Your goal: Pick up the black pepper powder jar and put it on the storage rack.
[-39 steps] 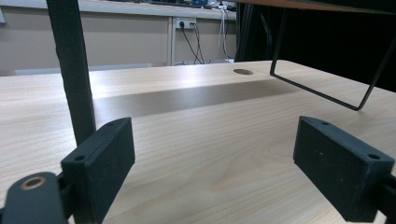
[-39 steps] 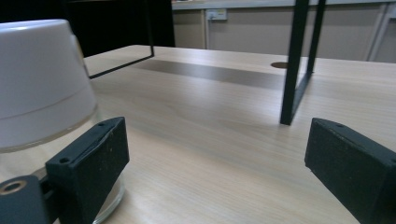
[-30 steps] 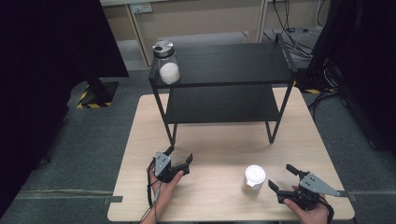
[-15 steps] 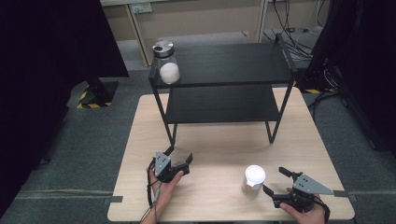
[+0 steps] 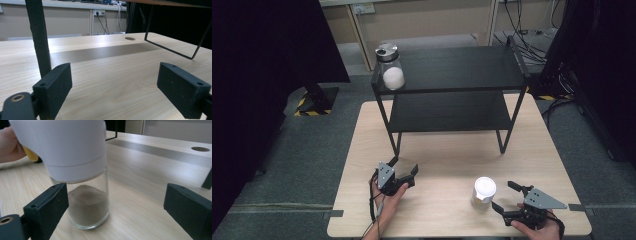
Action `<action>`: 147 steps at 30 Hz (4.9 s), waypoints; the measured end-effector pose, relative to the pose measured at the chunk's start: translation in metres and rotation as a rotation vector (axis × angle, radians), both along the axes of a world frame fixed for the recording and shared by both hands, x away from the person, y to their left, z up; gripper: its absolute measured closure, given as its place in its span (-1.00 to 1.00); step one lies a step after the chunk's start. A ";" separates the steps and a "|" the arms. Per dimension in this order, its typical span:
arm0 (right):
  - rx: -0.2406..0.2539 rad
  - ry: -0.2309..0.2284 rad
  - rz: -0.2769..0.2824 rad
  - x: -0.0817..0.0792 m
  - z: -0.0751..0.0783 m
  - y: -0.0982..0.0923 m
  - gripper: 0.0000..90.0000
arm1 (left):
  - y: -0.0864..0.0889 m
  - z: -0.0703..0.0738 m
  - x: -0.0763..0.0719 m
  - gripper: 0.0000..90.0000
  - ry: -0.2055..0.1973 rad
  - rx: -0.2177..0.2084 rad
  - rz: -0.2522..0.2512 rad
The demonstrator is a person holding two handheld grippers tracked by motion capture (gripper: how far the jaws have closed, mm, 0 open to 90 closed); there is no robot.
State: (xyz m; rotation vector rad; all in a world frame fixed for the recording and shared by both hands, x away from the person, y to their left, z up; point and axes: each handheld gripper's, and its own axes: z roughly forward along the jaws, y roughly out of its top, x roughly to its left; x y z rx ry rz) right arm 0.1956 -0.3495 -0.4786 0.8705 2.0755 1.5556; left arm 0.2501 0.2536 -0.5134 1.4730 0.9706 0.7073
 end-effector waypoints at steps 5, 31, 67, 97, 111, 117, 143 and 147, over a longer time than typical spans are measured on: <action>-0.010 0.000 0.031 0.003 0.001 0.005 -0.87 | 0.000 0.000 0.000 -0.74 0.001 0.000 0.000; -0.029 -0.034 0.093 0.009 0.002 0.029 -0.77 | 0.000 0.001 0.001 -0.73 0.005 0.001 -0.001; -0.037 -0.055 0.039 0.003 -0.003 0.049 -0.32 | 0.001 0.001 0.001 -0.73 0.010 0.000 -0.004; 0.128 -0.218 -0.169 -0.006 0.034 0.045 -0.32 | 0.002 0.001 0.002 -0.73 0.013 -0.010 -0.001; 0.164 -0.265 -0.192 0.012 0.050 0.072 -0.32 | 0.002 0.001 0.002 -0.73 0.015 -0.012 -0.002; 0.171 -0.281 -0.217 0.016 0.057 0.081 -0.32 | 0.003 0.001 0.002 -0.73 0.016 -0.014 -0.002; 0.210 -0.373 -0.273 0.032 0.103 0.092 -0.32 | 0.002 0.001 0.002 -0.73 0.013 -0.012 -0.002; 0.216 -0.385 -0.278 0.035 0.112 0.092 -0.32 | 0.002 0.001 0.002 -0.73 0.013 -0.011 -0.001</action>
